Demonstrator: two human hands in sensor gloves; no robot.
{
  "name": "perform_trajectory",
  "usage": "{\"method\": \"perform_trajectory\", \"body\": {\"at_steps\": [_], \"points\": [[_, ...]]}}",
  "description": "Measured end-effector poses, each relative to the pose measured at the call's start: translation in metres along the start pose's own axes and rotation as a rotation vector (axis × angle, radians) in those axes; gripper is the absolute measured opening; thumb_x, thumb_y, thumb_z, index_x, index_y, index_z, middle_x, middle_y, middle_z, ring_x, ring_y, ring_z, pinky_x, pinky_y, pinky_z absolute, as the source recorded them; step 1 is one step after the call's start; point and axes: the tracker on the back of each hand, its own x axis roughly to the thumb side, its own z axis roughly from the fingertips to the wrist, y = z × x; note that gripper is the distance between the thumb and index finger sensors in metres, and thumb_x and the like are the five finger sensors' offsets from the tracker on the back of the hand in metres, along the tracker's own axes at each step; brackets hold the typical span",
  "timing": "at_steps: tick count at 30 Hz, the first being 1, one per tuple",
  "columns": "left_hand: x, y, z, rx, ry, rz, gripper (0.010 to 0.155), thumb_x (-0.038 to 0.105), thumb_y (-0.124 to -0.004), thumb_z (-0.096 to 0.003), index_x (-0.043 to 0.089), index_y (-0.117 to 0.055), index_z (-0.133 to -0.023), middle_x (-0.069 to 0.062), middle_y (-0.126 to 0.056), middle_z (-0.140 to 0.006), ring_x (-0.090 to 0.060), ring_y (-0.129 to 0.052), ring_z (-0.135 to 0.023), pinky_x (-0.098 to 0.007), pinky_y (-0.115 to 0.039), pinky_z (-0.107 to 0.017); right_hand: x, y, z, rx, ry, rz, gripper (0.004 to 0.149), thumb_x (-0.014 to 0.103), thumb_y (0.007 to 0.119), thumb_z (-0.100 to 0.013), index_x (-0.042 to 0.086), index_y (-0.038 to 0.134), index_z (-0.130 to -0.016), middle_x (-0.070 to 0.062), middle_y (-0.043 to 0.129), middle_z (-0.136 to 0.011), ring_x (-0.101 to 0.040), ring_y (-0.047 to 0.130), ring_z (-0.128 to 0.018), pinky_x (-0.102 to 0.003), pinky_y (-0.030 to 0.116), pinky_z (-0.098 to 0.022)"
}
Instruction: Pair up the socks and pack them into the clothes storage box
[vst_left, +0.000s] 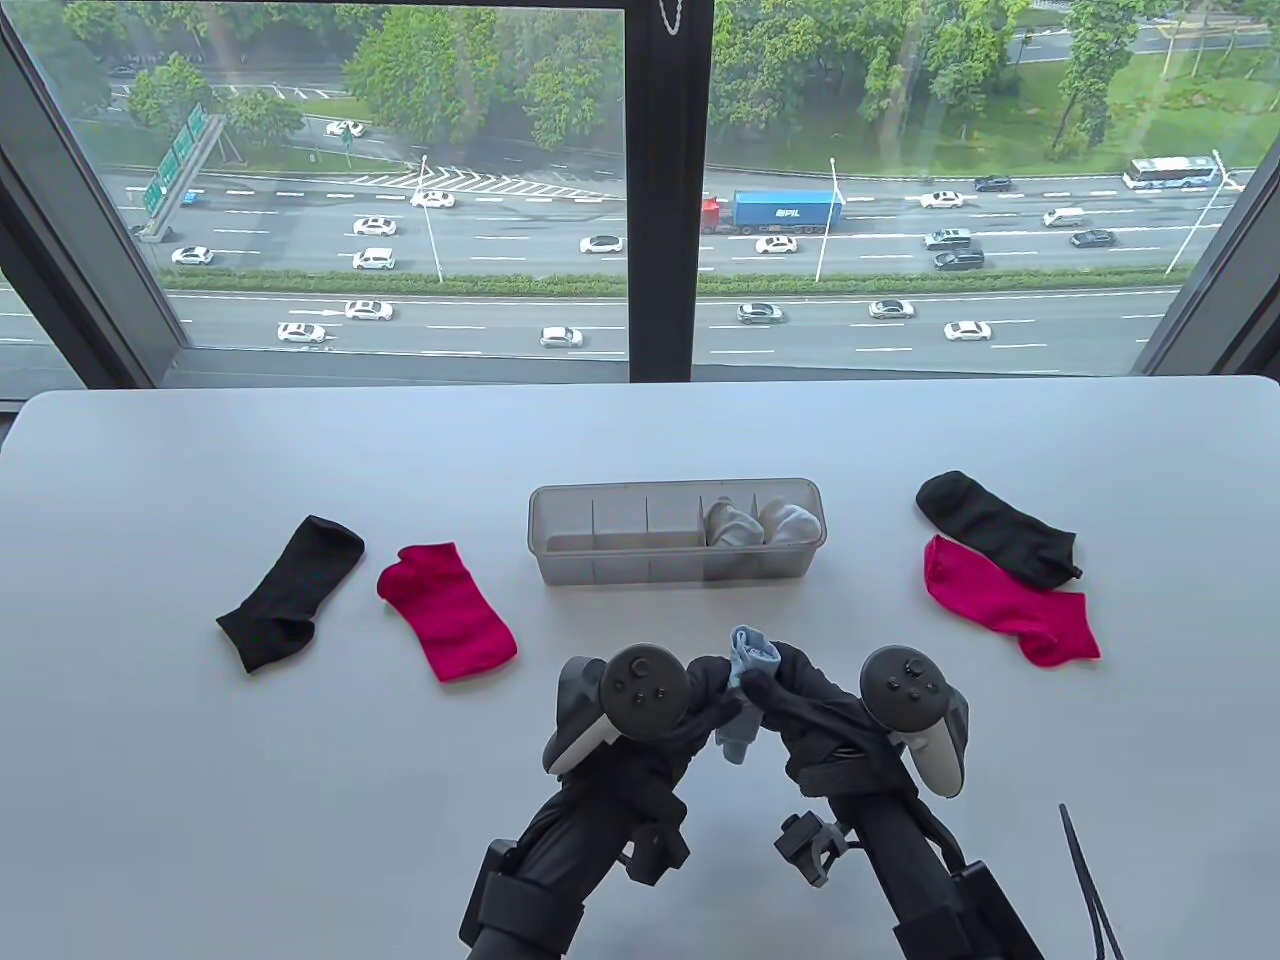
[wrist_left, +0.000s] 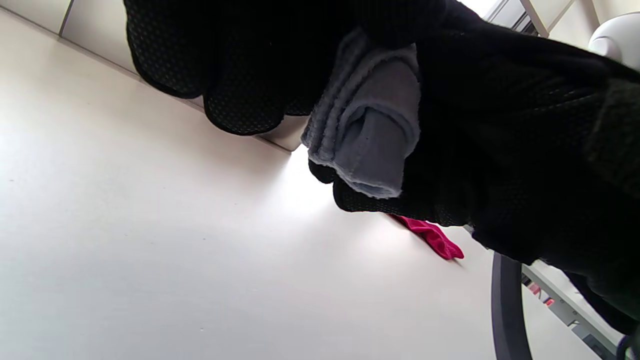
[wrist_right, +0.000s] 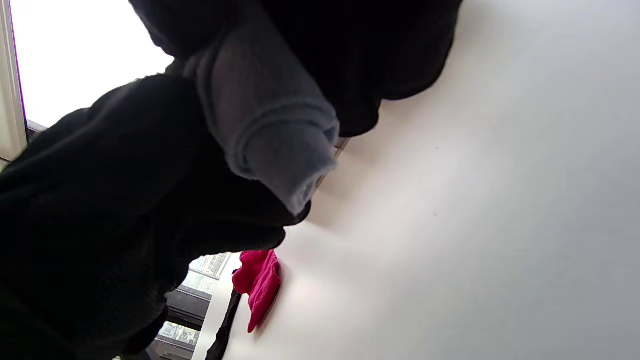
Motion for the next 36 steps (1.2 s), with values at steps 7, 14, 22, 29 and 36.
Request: {"method": "perform_trajectory", "body": {"at_steps": [7, 14, 22, 29, 36], "points": [[-0.007, 0.0, 0.002, 0.066, 0.03, 0.127, 0.05, 0.028, -0.058, -0.0591, 0.001, -0.061, -0.102, -0.019, -0.082, -0.095, -0.039, -0.093, -0.08, -0.059, -0.079, -0.064, 0.005, 0.007, -0.001, 0.1, -0.021, -0.15, 0.068, 0.034, 0.072, -0.06, 0.017, 0.035, -0.114, -0.024, 0.063, -0.109, -0.041, 0.079, -0.091, -0.056, 0.068, -0.071], [-0.011, 0.0, 0.004, 0.095, -0.013, 0.179, 0.047, 0.025, -0.055, -0.0594, 0.005, -0.066, -0.101, -0.017, -0.084, -0.096, -0.038, -0.093, -0.084, -0.058, -0.077, -0.067, 0.007, 0.009, 0.0, 0.068, 0.003, -0.123, 0.065, 0.032, 0.062, -0.064, 0.009, 0.029, -0.114, -0.021, 0.067, -0.106, -0.037, 0.085, -0.086, -0.053, 0.075, -0.067], [-0.002, 0.0, 0.006, 0.081, -0.062, 0.047, 0.047, 0.027, -0.059, -0.0585, 0.005, -0.068, -0.099, -0.015, -0.086, -0.093, -0.035, -0.094, -0.082, -0.058, -0.076, -0.067, 0.002, -0.003, 0.003, -0.064, 0.018, -0.046, 0.06, 0.035, 0.072, -0.059, 0.01, 0.045, -0.106, -0.015, 0.078, -0.099, -0.029, 0.093, -0.078, -0.046, 0.082, -0.062], [-0.007, 0.001, 0.004, 0.07, -0.022, 0.038, 0.043, 0.028, -0.06, -0.0596, 0.003, -0.071, -0.093, -0.015, -0.091, -0.083, -0.032, -0.099, -0.071, -0.056, -0.079, -0.062, 0.01, -0.001, 0.001, 0.118, -0.084, -0.004, 0.058, 0.025, 0.068, -0.061, 0.01, 0.044, -0.112, -0.026, 0.062, -0.111, -0.04, 0.076, -0.093, -0.054, 0.073, -0.069], [-0.004, 0.002, 0.004, 0.045, -0.028, 0.021, 0.043, 0.029, -0.061, -0.0593, 0.003, -0.072, -0.092, -0.014, -0.09, -0.078, -0.03, -0.098, -0.065, -0.055, -0.079, -0.06, 0.016, 0.007, 0.002, 0.024, -0.093, 0.226, 0.077, 0.042, 0.077, -0.051, 0.011, 0.043, -0.112, -0.02, 0.066, -0.108, -0.03, 0.082, -0.086, -0.044, 0.078, -0.063]]}}
